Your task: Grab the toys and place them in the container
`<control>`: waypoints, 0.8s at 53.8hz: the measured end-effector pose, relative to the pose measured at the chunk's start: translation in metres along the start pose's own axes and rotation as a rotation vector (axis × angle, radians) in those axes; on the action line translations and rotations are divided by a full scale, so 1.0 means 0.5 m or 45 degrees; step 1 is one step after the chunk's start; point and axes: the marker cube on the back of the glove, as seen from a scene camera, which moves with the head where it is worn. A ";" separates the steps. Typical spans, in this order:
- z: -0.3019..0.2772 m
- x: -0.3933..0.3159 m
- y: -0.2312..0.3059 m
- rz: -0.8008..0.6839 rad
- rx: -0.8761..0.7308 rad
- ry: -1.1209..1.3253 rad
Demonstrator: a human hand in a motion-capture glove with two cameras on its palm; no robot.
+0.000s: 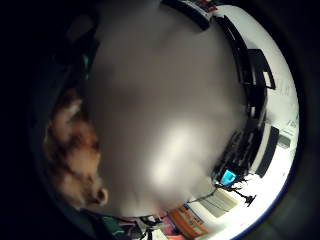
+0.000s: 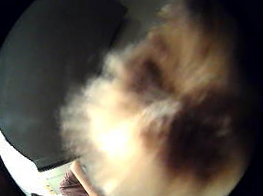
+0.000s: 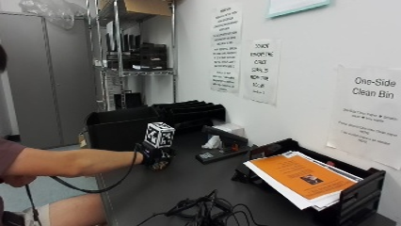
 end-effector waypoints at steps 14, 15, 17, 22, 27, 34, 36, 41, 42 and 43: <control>-0.023 0.007 0.024 0.026 -0.282 -0.031; -0.028 0.006 0.025 0.029 -0.304 -0.045; -0.044 0.004 0.030 0.034 -0.344 -0.065; -0.113 -0.015 0.039 0.032 -0.406 -0.077; -0.211 -0.045 0.047 0.028 -0.357 -0.032; -0.350 -0.050 0.090 0.028 -0.261 0.044; -0.383 -0.058 0.096 0.025 -0.234 0.062; -0.465 -0.098 0.106 0.014 -0.158 0.080; -0.486 -0.109 0.109 0.009 -0.140 0.087; -0.506 -0.121 0.111 0.001 -0.121 0.095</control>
